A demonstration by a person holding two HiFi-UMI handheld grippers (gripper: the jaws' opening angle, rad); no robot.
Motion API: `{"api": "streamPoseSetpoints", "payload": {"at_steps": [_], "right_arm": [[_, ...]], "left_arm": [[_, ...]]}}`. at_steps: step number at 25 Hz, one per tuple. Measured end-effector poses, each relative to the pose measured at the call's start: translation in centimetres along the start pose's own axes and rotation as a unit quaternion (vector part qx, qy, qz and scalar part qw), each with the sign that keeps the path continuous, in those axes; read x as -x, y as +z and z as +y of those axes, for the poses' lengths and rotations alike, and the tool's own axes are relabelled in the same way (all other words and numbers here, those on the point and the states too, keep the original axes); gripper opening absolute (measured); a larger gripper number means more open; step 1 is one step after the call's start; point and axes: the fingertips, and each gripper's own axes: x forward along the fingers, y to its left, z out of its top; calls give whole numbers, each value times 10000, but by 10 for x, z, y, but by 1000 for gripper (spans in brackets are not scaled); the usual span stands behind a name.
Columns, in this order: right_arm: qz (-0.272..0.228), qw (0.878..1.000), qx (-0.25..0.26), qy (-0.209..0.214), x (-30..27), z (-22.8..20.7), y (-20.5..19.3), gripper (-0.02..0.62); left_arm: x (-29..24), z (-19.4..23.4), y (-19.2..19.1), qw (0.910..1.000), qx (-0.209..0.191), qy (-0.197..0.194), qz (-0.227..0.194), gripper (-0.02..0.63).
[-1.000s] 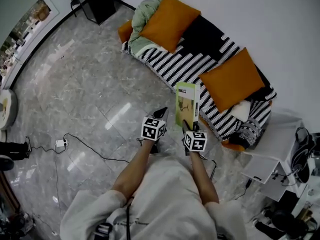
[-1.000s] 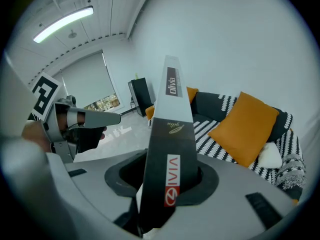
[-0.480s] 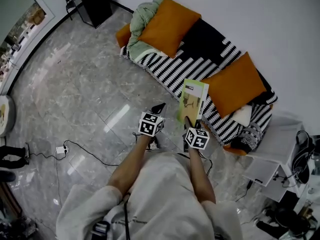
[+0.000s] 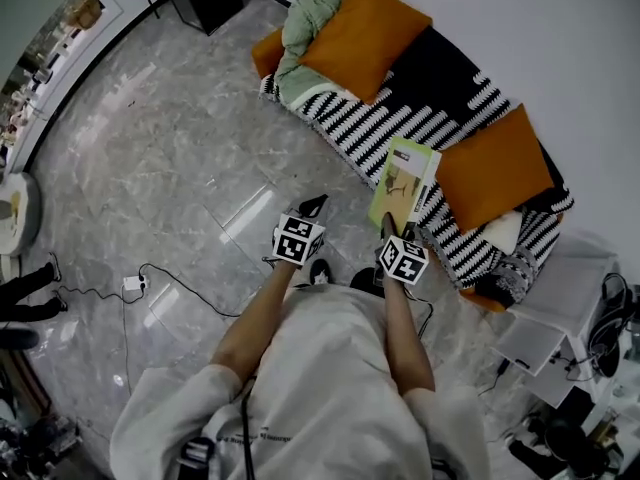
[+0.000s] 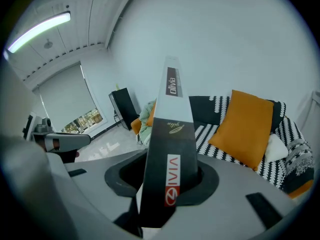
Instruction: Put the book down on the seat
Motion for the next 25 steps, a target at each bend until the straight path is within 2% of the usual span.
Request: {"api": "streamPoseSetpoints", "payload": {"at_steps": [6,12,19,25], "right_arm": [[-109,9999,115,-29,4,1,5,150],[-86,9999,-102,-79,-2,-17,3,150],[-8,9998,-108,183,-28,-6,12,150],[142,9993,-161,315,-56,-13,30,150]], "left_arm": [[-8,9,1,9994,318,-62,-76,9],[-17,-8,-21,9993,240,-213,211,9],[-27,9,-2,9996,282,-47,56,9],[-49,22,12,9995,301,39,127,9]]}}
